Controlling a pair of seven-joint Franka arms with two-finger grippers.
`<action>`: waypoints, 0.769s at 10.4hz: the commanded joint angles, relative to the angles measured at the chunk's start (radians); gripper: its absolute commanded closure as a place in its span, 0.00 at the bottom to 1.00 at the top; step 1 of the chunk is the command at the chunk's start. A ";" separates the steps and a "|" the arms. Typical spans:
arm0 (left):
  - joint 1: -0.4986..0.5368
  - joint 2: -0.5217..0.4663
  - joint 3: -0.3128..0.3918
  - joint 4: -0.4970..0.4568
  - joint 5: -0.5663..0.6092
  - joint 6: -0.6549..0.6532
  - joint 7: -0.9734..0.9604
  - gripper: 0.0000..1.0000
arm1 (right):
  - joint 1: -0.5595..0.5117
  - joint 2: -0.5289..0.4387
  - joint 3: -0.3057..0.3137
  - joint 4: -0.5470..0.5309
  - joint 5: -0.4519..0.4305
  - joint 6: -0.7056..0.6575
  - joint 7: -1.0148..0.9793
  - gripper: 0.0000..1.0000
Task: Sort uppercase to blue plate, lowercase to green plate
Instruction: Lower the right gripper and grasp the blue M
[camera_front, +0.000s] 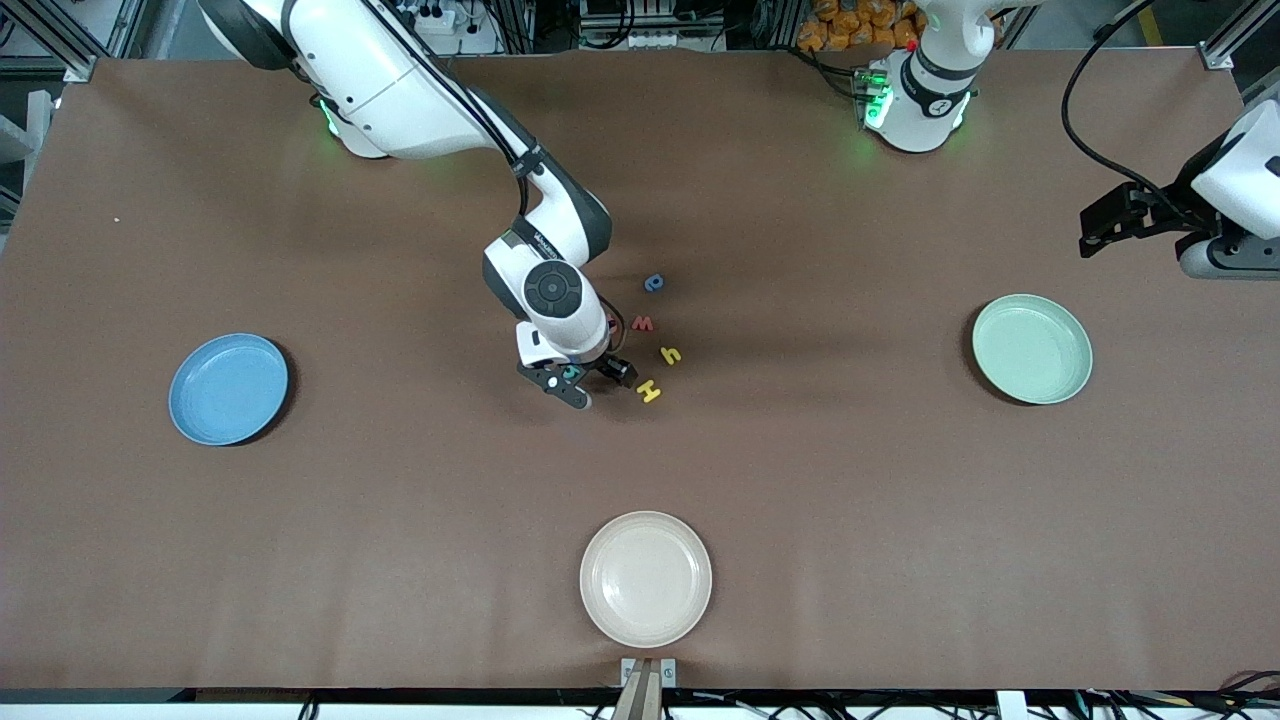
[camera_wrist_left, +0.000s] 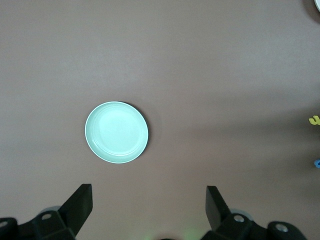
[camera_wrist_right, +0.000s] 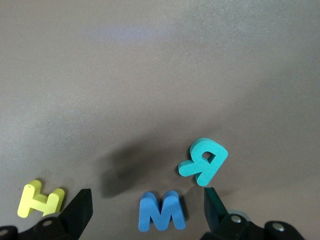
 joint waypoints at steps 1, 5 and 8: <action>0.002 -0.005 -0.002 0.001 0.011 -0.014 0.016 0.00 | 0.021 0.010 -0.008 0.019 0.019 -0.009 0.020 0.02; 0.004 -0.005 -0.002 0.000 0.011 -0.014 0.015 0.00 | 0.035 0.027 -0.010 0.017 0.023 -0.007 0.023 0.04; 0.002 -0.005 -0.002 0.000 0.011 -0.014 0.016 0.00 | 0.035 0.029 -0.010 0.017 0.022 -0.007 0.018 0.20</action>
